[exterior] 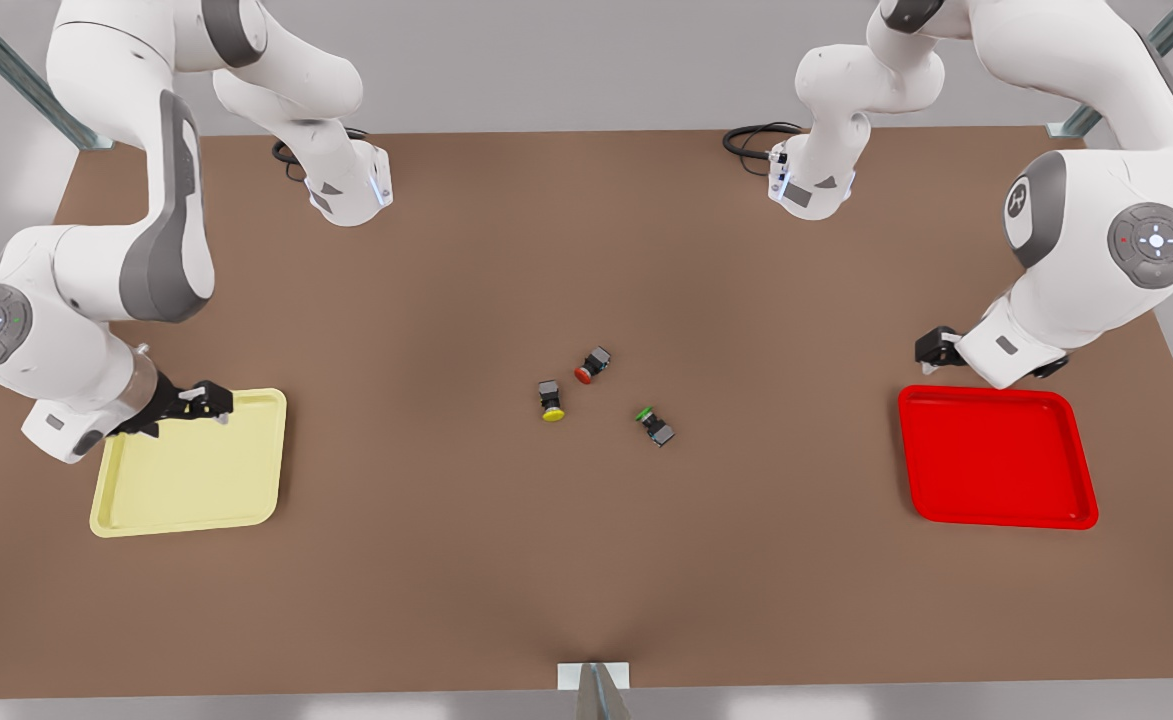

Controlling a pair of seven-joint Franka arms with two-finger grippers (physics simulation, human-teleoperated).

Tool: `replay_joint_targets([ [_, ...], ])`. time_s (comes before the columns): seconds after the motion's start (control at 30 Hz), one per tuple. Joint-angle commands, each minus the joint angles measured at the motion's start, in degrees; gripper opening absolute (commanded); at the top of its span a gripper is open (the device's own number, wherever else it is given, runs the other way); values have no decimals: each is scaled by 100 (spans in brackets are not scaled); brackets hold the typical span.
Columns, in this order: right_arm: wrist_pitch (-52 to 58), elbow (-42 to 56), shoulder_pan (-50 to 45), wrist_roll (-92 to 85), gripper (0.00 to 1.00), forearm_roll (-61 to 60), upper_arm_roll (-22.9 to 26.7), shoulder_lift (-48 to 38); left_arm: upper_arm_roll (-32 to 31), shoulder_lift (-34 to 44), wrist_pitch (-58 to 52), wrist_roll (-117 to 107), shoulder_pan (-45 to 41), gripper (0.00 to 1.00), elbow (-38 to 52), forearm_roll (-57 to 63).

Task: Place the switches on the corresponding trays according to their colors

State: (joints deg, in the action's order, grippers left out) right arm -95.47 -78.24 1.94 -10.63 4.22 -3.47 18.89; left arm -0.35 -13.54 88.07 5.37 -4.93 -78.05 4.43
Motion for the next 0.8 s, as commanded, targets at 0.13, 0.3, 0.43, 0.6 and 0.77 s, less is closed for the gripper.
replay_joint_targets([
  [0.13, 55, -7, -334, -9, 100, -62, -66, 97, 0, 0, -9, 26, 1, 100, -9, 6],
  [0.3, 187, 28, -1644, 1133, 100, -316, -66, 352, 18, 0, 0, 26, 36, 100, -44, 6],
  [0.43, -323, 11, -2400, 2927, 100, -545, -655, 668, 18, 0, -123, 8, 45, 100, -53, 14],
  [0.6, -797, -51, -2506, 3770, 100, -466, -1332, 993, 26, 9, -184, -1, 45, 100, -53, 14],
  [0.77, -1439, 19, -3112, 4720, 100, -53, -1446, 1652, 26, 9, -176, -1, 53, 100, -53, 14],
])
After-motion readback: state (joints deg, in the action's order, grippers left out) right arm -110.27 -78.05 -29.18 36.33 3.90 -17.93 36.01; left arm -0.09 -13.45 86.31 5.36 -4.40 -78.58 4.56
